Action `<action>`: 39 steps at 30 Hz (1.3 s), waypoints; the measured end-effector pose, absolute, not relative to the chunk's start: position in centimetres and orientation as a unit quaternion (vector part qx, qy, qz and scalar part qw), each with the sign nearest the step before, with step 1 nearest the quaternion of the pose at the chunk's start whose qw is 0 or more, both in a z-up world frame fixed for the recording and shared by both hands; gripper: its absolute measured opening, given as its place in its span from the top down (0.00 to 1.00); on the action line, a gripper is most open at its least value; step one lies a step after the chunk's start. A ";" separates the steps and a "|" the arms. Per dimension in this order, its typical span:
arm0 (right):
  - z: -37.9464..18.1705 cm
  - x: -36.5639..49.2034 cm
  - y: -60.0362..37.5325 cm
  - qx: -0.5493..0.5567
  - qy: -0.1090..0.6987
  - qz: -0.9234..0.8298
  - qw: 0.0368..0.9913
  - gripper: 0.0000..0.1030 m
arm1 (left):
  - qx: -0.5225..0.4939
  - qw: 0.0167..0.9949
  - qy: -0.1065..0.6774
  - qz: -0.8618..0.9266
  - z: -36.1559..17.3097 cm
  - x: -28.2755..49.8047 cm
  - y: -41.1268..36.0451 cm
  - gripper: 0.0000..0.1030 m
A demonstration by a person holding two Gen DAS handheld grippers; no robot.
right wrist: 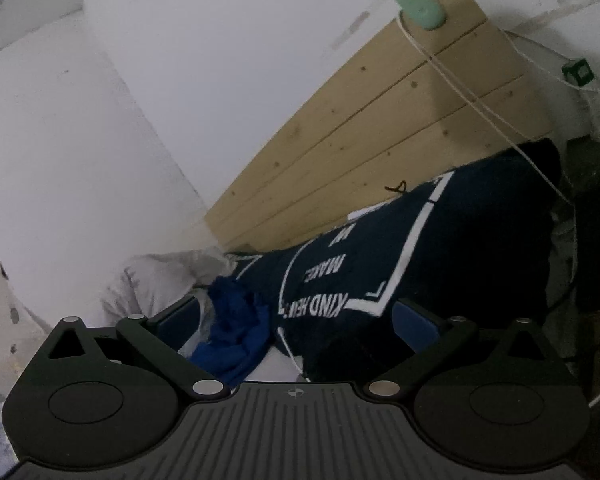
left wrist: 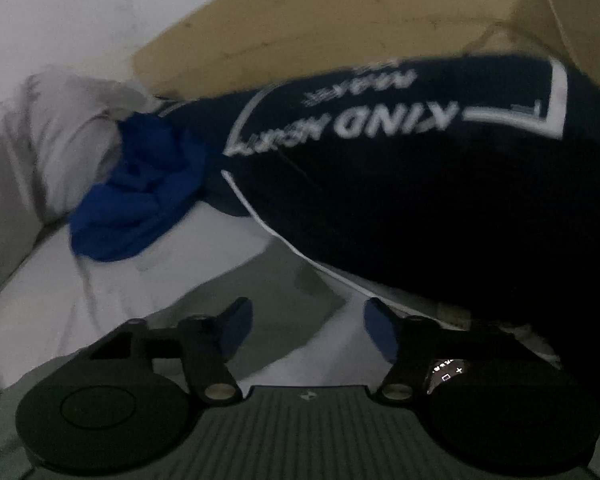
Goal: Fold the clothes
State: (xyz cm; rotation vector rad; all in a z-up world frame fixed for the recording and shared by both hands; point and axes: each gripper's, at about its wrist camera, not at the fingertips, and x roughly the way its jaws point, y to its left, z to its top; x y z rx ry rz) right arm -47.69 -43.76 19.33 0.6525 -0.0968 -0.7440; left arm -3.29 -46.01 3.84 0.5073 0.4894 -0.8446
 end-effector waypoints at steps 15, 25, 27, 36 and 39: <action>19.3 -48.1 -43.5 0.346 -0.027 -0.340 0.874 0.00 | 0.311 0.824 0.255 -0.400 0.6 -1.0 -49.2 0.87; 18.9 -46.3 -42.6 0.335 0.006 -0.328 0.883 0.00 | 0.204 0.840 0.243 -0.440 5.6 -1.7 -41.8 0.91; 18.6 -45.5 -42.5 0.345 0.018 -0.314 0.884 0.00 | 0.185 0.839 0.242 -0.451 7.1 -1.8 -40.3 0.91; 16.0 -41.0 -43.7 0.458 0.029 -0.245 0.854 0.00 | 0.181 0.830 0.198 -0.489 11.6 -4.7 -35.7 0.91; 15.3 -39.5 -44.2 0.485 0.019 -0.223 0.845 0.00 | 0.197 0.826 0.190 -0.493 11.7 -6.2 -35.0 0.91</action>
